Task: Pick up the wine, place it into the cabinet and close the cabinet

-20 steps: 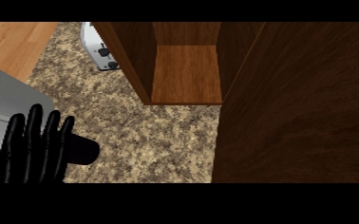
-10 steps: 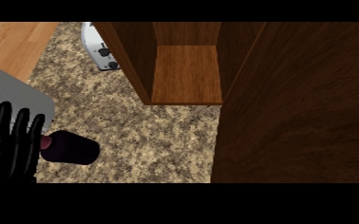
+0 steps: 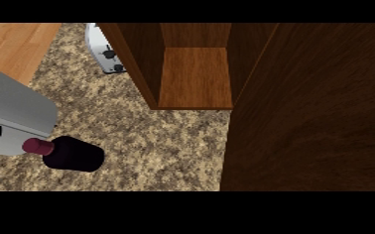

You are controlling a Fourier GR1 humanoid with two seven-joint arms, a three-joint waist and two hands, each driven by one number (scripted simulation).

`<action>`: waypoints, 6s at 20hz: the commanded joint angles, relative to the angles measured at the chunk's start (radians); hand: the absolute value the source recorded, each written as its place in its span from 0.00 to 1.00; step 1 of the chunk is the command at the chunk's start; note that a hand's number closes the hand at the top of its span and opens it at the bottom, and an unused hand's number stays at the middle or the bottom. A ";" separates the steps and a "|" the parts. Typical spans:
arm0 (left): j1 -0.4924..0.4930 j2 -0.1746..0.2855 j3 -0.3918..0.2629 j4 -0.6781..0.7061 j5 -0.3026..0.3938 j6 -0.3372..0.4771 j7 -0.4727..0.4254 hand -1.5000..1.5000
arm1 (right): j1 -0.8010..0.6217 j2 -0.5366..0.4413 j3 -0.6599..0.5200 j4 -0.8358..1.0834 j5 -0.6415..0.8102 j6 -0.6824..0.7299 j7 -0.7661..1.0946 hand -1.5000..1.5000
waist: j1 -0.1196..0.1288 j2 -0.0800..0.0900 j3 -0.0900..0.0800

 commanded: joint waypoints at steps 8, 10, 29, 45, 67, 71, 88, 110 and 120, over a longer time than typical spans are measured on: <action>0.094 -0.017 0.255 0.051 0.326 -0.174 -0.085 0.00 | 0.016 0.002 -0.001 -0.149 -0.038 -0.020 0.093 0.00 | 0.000 -0.002 -0.001; 0.097 -0.030 0.273 0.104 0.343 -0.201 -0.101 0.00 | 0.001 -0.004 -0.002 -0.176 -0.044 -0.030 0.138 0.00 | -0.003 -0.002 -0.001; 0.059 -0.088 0.398 0.572 0.341 -0.421 -0.438 0.00 | 0.000 0.015 0.033 -0.164 0.005 -0.035 0.114 0.00 | -0.010 0.001 0.000; -0.060 -0.068 0.426 0.839 0.326 -0.519 -0.541 0.00 | -0.096 -0.009 -0.041 -0.156 -0.057 -0.032 0.201 0.00 | -0.010 0.002 0.000; -0.089 -0.043 0.469 1.151 0.308 -0.639 -0.756 0.00 | -0.022 -0.009 -0.072 -0.160 -0.094 0.010 0.135 0.00 | -0.009 0.002 0.001; -0.140 -0.047 0.472 1.233 0.299 -0.640 -0.820 0.00 | -0.114 0.020 -0.002 -0.120 -0.001 -0.041 0.182 0.00 | -0.006 0.002 0.000; -0.293 -0.048 0.461 1.429 0.342 -0.702 -0.899 1.00 | -0.058 0.008 -0.030 -0.103 -0.059 0.007 0.132 0.00 | -0.009 0.003 0.001; -0.394 0.030 0.314 1.459 0.090 -0.695 -1.095 1.00 | -0.075 0.040 0.035 -0.088 0.029 -0.015 0.135 0.00 | -0.008 0.002 0.001; -0.305 -0.034 0.259 1.044 0.214 -0.712 -0.842 1.00 | -0.097 0.020 -0.076 -0.078 -0.089 0.001 0.146 0.00 | 0.000 -0.001 0.002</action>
